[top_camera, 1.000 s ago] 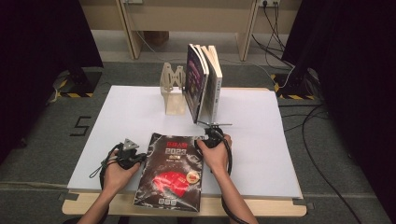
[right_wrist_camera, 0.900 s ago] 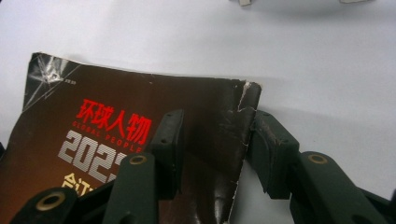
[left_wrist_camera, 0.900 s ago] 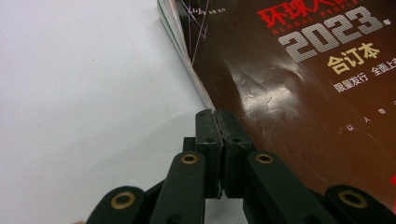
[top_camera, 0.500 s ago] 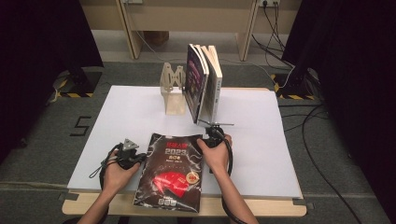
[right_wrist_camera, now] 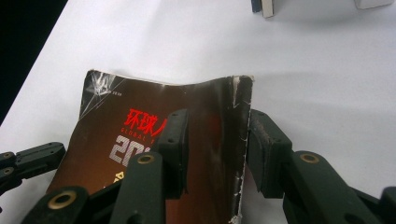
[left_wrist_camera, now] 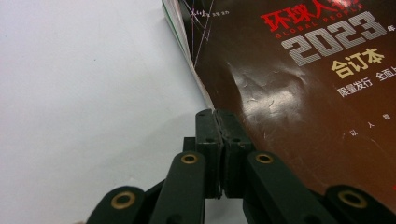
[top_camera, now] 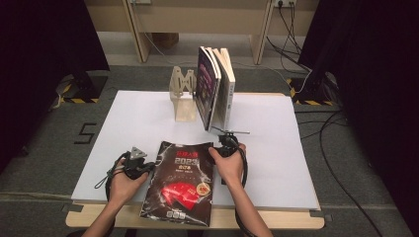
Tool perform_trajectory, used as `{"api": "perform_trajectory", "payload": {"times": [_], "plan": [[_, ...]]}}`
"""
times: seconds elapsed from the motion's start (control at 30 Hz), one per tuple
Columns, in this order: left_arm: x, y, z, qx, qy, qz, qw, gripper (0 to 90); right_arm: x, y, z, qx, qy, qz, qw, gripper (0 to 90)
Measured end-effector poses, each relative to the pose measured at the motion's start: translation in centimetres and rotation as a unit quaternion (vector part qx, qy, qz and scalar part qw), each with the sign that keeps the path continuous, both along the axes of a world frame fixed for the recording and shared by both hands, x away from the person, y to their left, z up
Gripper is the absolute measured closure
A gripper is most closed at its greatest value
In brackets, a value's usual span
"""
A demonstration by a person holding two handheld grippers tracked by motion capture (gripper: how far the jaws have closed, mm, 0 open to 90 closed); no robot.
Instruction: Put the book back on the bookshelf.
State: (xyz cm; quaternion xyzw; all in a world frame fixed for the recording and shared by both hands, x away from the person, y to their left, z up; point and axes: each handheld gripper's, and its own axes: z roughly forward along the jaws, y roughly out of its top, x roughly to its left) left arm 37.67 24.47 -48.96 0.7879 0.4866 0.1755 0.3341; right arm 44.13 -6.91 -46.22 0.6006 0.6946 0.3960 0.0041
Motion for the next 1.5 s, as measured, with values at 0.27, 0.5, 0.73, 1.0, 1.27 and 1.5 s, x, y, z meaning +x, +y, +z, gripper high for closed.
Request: {"api": "perform_trajectory", "payload": {"times": [0.27, 0.5, 0.73, 1.0, 1.27, 1.5], "plan": [[0.0, 0.0, 0.0, -0.001, 0.001, 0.001, 1.0, 87.5, -0.1, 0.0, 0.0, 0.002, 0.003, 0.003, 1.0, 62.4], [0.0, 0.0, 0.0, -0.001, -0.001, 0.001, 1.0, 87.5, 0.0, 0.3, -0.5, -0.034, 0.006, 0.008, 0.9994, 62.3], [0.0, 0.0, 0.0, 0.0, -0.001, 0.001, 1.0, 87.5, -0.1, 0.4, -1.4, -0.032, 0.037, 0.024, 0.9985, 64.1], [-0.1, 0.0, 0.0, 0.0, -0.002, 0.0, 1.0, 87.2, -0.3, 0.2, -1.0, -0.017, 0.027, 0.023, 0.9992, 73.6], [0.0, 0.5, 0.0, -0.004, 0.0, 0.003, 1.0, 81.1, -0.5, 0.0, -0.1, 0.014, 0.02, 0.032, 0.9992, 85.7], [0.2, 1.2, 0.5, -0.027, -0.014, 0.027, 0.9992, 68.3, -0.7, -0.2, 1.2, 0.043, 0.005, 0.038, 0.9984, 87.3]]}}
